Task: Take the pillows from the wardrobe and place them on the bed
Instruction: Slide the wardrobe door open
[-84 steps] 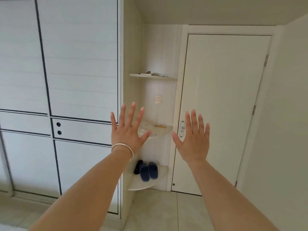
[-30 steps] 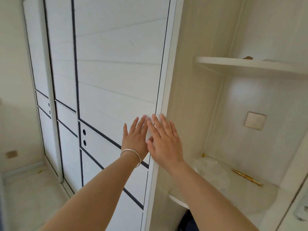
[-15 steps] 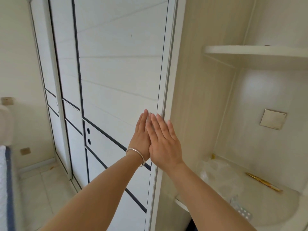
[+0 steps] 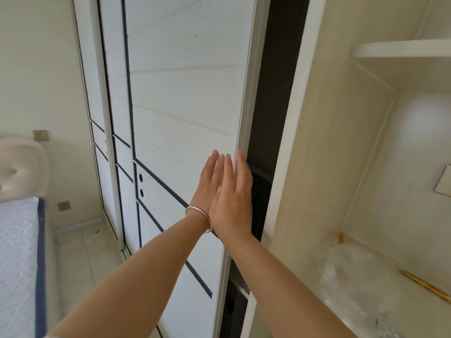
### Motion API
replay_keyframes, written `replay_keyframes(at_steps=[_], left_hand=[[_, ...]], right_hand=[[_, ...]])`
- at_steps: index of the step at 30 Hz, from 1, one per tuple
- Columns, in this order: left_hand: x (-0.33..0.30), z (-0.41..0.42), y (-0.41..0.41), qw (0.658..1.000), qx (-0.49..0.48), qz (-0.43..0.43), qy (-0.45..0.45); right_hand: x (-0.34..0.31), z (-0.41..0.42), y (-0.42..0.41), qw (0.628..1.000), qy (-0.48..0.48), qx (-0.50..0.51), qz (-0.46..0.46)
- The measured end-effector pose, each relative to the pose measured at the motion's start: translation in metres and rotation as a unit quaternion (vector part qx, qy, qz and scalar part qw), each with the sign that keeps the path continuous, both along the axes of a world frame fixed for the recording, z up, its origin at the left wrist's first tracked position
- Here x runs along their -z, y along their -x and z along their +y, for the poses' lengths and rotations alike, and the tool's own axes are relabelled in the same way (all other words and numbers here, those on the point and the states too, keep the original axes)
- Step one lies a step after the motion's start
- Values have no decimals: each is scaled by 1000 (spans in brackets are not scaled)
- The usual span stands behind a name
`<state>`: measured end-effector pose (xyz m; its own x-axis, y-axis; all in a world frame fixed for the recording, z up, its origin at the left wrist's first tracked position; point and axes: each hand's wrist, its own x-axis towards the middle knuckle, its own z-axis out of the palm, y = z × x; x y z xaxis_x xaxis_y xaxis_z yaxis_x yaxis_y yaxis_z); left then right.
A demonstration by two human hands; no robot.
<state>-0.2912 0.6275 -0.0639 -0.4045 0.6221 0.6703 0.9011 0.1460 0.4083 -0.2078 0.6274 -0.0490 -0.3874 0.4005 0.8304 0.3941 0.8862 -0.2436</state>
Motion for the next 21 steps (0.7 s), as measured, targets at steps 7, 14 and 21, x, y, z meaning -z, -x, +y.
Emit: replay_keyframes(at_steps=[7, 14, 21], left_hand=[[-11, -5, 45, 999, 17, -29, -5], [-13, 4, 119, 999, 4, -34, 4], [-11, 13, 203, 999, 9, -42, 11]], right_hand=[[-36, 14, 67, 956, 274, -47, 94], [-42, 26, 137, 946, 316, -18, 67], [-48, 37, 211, 951, 308, -12, 13]])
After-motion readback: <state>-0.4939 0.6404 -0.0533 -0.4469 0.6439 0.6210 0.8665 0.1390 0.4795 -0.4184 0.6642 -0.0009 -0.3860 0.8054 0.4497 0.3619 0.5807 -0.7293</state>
